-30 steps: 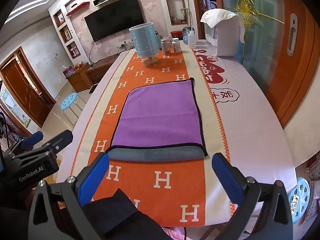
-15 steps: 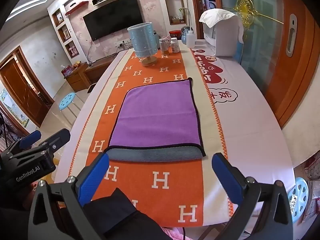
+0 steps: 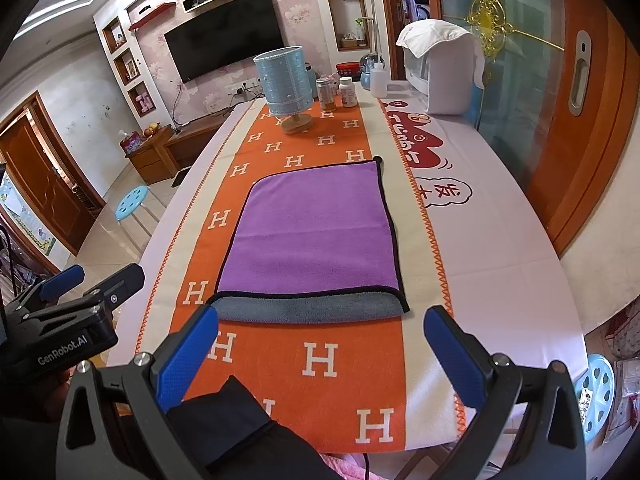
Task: Fold towel
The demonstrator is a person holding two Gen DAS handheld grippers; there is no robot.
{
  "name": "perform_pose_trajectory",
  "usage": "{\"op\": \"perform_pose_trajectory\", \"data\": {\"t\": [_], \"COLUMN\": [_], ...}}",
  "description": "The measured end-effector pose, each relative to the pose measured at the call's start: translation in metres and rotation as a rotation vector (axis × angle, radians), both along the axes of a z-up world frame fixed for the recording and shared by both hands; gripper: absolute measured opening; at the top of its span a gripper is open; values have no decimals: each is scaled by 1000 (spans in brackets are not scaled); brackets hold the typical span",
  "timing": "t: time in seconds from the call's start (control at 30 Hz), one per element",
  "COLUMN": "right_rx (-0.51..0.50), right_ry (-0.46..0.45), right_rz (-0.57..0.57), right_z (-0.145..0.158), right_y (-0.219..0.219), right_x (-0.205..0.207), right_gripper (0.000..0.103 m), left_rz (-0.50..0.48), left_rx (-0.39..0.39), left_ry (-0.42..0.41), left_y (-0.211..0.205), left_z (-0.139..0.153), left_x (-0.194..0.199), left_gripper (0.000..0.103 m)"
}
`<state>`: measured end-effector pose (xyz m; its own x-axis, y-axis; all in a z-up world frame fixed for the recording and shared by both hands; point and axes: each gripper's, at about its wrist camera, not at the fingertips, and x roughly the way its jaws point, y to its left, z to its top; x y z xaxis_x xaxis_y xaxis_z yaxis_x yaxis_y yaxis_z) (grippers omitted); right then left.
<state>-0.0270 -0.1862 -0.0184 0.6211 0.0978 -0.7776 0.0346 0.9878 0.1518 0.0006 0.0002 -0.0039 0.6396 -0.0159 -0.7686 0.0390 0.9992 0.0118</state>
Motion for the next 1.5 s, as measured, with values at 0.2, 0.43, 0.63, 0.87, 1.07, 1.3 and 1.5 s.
{"op": "perform_pose_trajectory", "data": {"t": [0.2,0.43,0.63,0.87,1.07,1.3,1.5], "right_rx": [-9,-39,-53,-62,-57,-100,-152], "right_ry": [1,4,14,32,45,45,41], "right_rz": [-11,-31,-55,-102,-156,-202,-199], "right_z": [5,8,6,3,-4,-15,-29], "right_y": [-2,0,8,11,11,10,3], "right_x": [-1,0,-1,-1,-3,-1,2], "right_gripper": [103,103,103,103,103,102,98], "left_rz": [-6,-16,-37,-75,-124,-186,-225], "left_rx": [-38,-50,-67,-91,-87,-66,-52], "left_ry": [-5,-1,24,55,97,143,195], "left_y": [6,9,16,24,29,30,29], "left_z": [1,0,-2,-10,-22,-41,-63], "left_x": [0,2,6,13,23,36,50], "left_gripper": [102,102,102,102,102,102,102]}}
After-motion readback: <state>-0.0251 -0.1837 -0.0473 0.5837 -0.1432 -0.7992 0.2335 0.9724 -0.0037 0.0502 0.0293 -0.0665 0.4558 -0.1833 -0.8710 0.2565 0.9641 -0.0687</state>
